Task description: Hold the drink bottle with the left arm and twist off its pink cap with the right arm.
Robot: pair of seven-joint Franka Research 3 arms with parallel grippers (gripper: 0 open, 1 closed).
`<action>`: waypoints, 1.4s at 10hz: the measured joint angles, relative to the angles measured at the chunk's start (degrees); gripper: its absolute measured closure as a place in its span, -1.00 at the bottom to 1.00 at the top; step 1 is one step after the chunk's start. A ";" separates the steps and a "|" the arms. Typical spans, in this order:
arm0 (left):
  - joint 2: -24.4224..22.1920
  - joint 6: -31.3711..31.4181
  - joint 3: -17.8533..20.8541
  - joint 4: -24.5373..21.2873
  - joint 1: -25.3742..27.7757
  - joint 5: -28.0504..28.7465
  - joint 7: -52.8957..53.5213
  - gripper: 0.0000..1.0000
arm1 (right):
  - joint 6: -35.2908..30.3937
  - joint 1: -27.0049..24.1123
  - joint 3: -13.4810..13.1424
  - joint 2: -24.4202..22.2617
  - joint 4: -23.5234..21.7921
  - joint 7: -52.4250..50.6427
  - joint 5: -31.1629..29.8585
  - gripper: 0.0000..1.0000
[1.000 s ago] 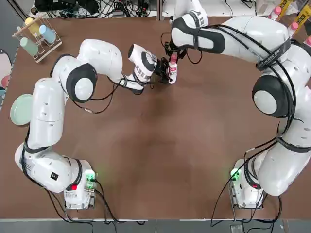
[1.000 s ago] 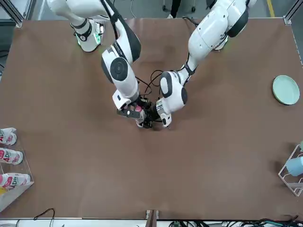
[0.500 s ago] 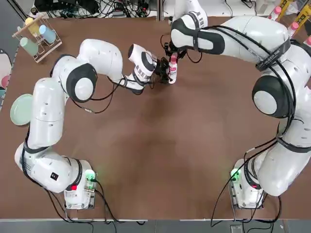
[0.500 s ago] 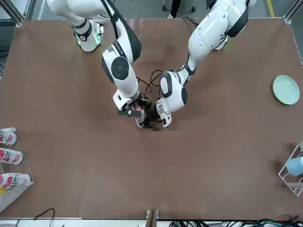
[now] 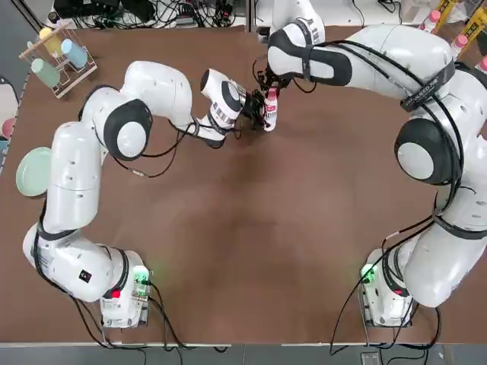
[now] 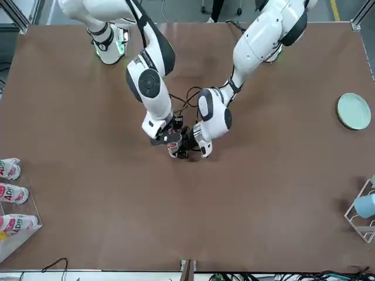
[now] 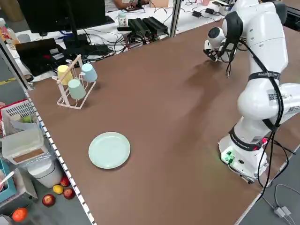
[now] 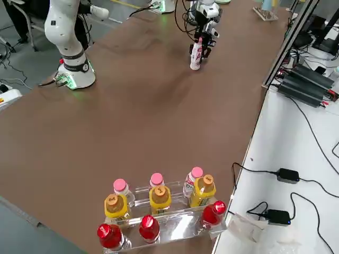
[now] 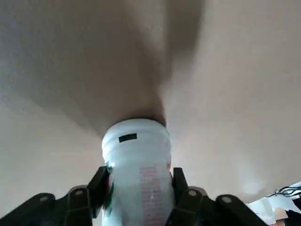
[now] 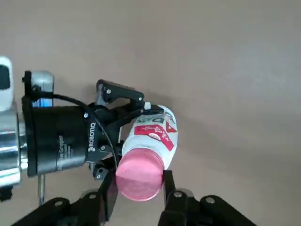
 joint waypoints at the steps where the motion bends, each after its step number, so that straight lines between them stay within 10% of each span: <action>1: 0.01 0.00 0.02 0.04 -0.01 0.00 -0.06 -0.21 | 0.00 0.02 0.09 -0.01 0.03 -2.03 -0.69 0.13; 14: -0.08 0.00 0.05 -0.09 0.04 0.00 -0.01 -0.21 | 0.15 1.32 0.21 -0.05 0.14 -14.29 -4.51 0.13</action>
